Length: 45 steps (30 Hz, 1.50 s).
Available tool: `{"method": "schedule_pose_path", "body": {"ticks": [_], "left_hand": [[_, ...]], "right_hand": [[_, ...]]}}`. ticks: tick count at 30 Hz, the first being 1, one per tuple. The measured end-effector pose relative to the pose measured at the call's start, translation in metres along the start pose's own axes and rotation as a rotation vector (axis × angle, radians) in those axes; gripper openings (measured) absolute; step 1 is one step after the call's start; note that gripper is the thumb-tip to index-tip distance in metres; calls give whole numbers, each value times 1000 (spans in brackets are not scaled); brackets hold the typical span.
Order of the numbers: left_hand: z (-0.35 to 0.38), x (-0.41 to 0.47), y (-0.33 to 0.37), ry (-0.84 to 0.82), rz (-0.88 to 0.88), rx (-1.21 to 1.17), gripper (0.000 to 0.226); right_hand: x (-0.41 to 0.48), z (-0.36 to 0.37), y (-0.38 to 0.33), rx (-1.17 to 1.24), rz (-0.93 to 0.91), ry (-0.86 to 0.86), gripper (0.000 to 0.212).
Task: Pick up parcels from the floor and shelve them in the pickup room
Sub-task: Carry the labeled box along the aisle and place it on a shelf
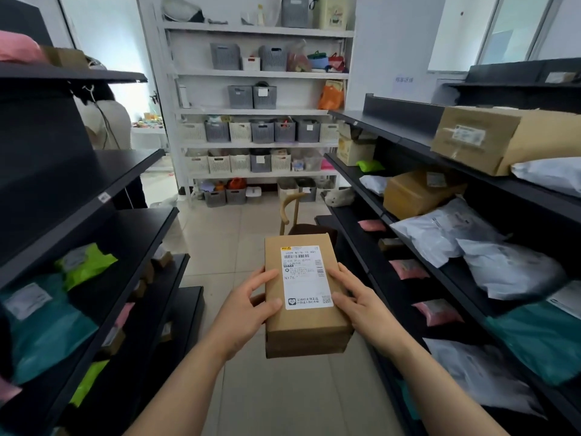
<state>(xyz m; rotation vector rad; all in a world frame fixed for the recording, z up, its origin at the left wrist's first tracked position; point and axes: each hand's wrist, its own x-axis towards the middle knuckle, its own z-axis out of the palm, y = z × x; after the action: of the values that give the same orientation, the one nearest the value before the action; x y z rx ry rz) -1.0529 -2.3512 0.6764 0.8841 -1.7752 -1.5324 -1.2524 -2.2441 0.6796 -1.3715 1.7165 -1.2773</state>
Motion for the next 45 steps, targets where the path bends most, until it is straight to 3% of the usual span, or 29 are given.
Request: {"method": "schedule_pose_path", "body": {"ticks": [12,28,45], "left_hand": [[-29,133,-21,5,-31,-29,54],[-23,380,-12,67,16,-49,52],[-75,576,-33,9,-14,9,53]], "right_hand": [[137,1,28,14,54,-8,49],[381,-75,62,-51,-31,-41,48],[574,-71,107,-113,18,23,50]]}}
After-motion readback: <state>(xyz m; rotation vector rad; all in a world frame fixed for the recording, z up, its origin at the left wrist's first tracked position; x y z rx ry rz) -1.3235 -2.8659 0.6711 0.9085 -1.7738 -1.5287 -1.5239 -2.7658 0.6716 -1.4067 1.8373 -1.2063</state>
